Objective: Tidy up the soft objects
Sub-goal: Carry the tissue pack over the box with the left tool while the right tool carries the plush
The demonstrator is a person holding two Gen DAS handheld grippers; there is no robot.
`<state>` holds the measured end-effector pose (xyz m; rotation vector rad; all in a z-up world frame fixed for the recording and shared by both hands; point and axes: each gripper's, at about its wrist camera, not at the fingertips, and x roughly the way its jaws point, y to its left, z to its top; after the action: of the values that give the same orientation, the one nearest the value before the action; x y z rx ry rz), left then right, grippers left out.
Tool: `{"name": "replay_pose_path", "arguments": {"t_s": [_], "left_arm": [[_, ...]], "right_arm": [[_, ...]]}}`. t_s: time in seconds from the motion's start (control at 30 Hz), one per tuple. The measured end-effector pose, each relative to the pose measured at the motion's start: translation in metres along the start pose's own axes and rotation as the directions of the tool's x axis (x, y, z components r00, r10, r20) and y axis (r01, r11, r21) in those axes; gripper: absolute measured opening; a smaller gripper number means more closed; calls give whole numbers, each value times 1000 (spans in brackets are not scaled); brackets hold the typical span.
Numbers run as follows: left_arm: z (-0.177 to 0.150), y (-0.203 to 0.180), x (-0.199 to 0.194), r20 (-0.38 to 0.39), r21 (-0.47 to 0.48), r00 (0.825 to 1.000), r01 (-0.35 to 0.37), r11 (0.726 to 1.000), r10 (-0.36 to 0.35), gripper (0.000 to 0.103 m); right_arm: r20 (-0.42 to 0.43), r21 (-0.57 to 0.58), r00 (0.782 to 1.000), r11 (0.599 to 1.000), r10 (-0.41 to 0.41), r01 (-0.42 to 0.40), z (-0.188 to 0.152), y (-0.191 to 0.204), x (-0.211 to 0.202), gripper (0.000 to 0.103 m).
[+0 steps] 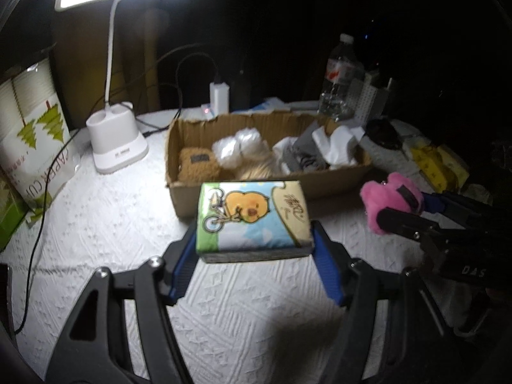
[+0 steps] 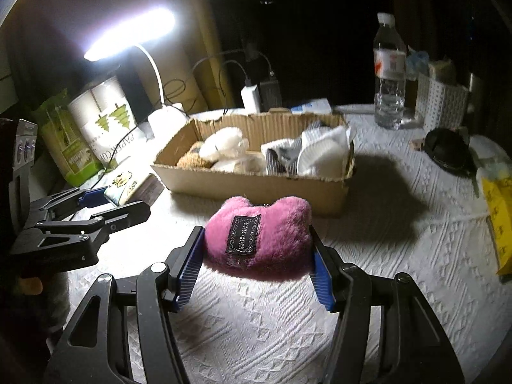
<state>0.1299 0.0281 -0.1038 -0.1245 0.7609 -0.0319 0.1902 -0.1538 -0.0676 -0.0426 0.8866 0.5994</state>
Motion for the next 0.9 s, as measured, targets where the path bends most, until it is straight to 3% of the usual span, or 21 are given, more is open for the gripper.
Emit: {"name": "replay_pose_path", "arguments": {"t_s": [0.3,0.9], "left_arm": [[21,-4,-15,58,1,998,19,1000,-19,67],[77,0,-7,141,8,990,29,1000,-30,67]], "right_arm": [[39,-19,999,1000,-22,23,22,-4,-9,63],[105,-41,994,999,-26,31,71,-14,-2,63]]}}
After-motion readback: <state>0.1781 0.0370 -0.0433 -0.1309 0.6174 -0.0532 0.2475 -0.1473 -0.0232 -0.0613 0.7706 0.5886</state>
